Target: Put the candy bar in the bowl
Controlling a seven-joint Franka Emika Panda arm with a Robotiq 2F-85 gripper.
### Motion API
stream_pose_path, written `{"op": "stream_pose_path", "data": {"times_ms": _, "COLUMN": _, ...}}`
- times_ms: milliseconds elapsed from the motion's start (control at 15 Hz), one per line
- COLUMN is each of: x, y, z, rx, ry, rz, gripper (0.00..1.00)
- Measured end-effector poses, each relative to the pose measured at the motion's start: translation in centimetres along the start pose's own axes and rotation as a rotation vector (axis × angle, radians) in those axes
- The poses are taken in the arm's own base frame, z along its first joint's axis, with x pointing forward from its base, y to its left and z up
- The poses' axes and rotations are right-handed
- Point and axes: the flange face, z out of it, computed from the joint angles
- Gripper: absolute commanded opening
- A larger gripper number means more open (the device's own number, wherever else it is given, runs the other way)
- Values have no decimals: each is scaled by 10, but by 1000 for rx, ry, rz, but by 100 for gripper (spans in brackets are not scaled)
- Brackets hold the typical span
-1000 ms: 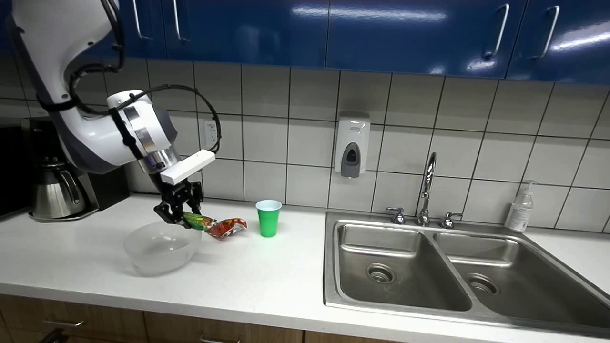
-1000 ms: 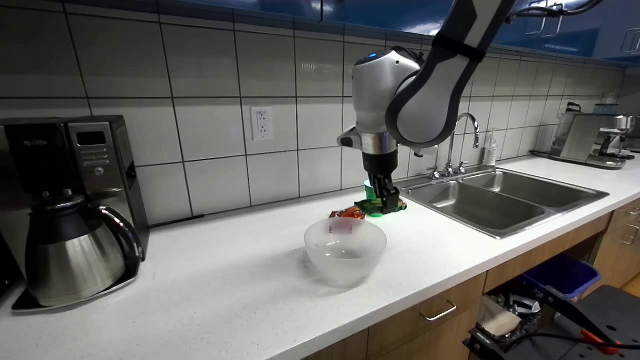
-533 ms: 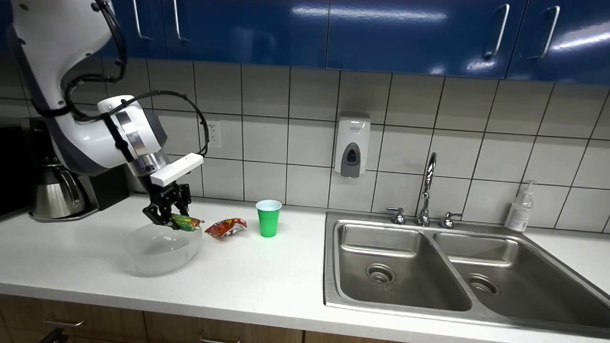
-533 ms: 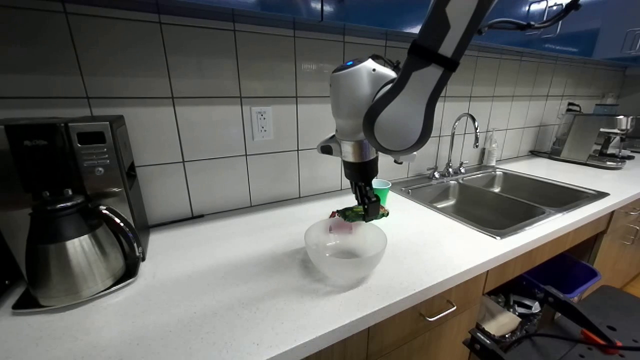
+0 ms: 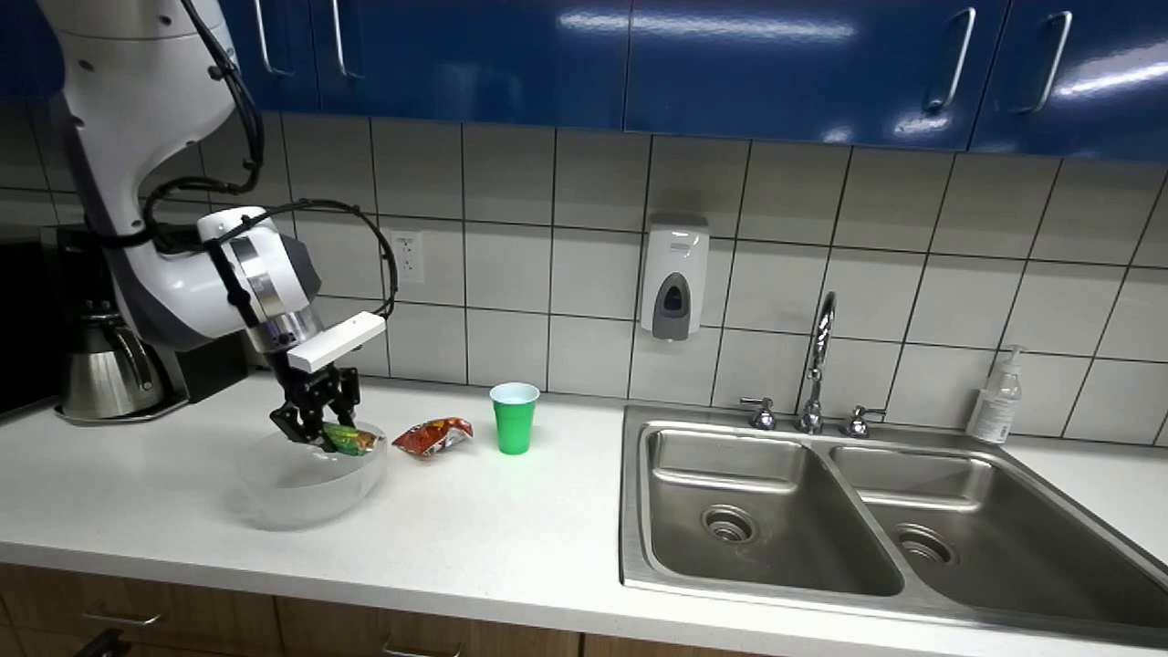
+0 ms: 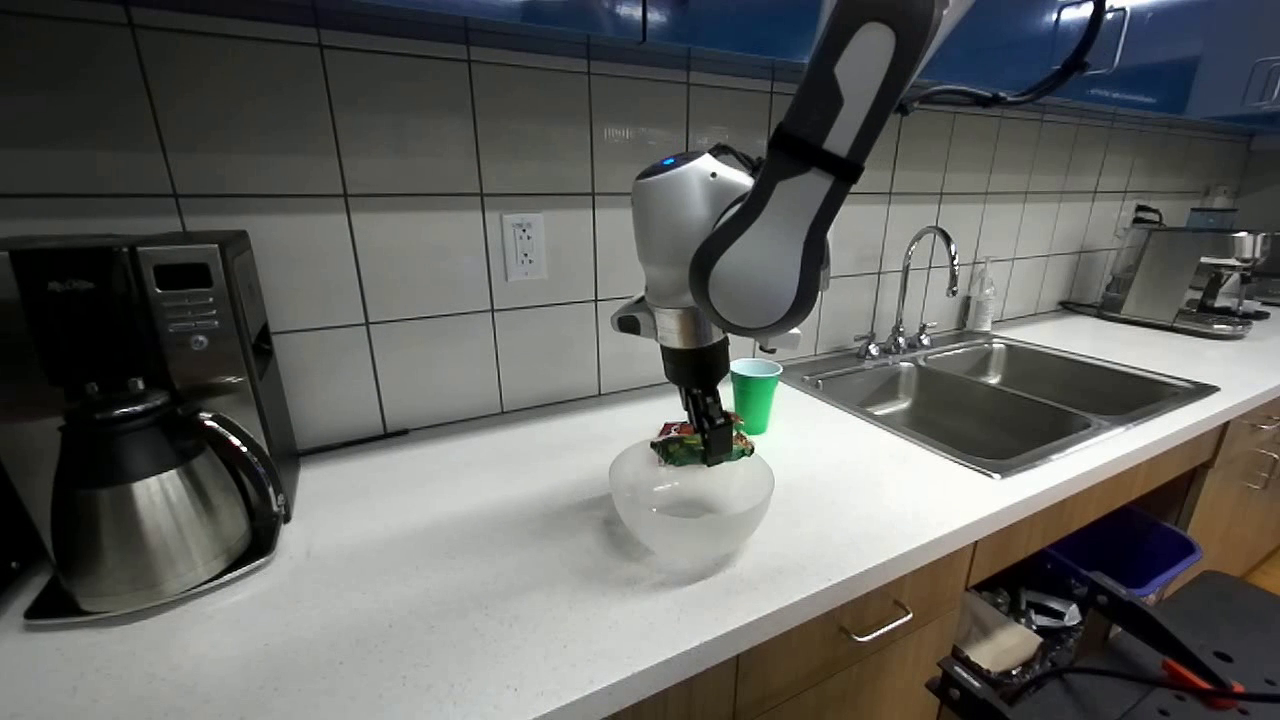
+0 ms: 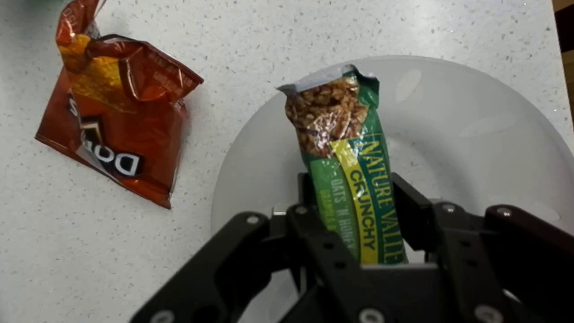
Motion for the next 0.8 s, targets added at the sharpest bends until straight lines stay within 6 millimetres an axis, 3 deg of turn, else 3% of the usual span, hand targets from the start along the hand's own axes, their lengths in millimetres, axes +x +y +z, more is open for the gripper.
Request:
{"op": "stream_pose_path", "data": {"times_ms": 267, "x": 9, "y": 6, "z": 13, "rx": 14, "ry": -3, "rz": -1, "gripper": 17}}
{"op": "stream_pose_path", "data": {"times_ms": 333, "x": 10, "y": 7, "z": 17, "rx": 19, "ry": -7, "rz": -1, "gripper": 67}}
{"op": "stream_pose_path", "data": {"times_ms": 467, "x": 12, "y": 10, "z": 22, "rx": 32, "ry": -18, "rz": 2, "gripper": 75}}
{"op": "stream_pose_path", "data": {"times_ms": 667, "x": 15, "y": 14, "z": 24, "rx": 38, "ry": -26, "rz": 10, "gripper": 99}}
{"op": "stream_pose_path", "data": {"times_ms": 800, "x": 15, "y": 17, "z": 23, "rx": 43, "ry": -32, "rz": 21, "gripper": 100}}
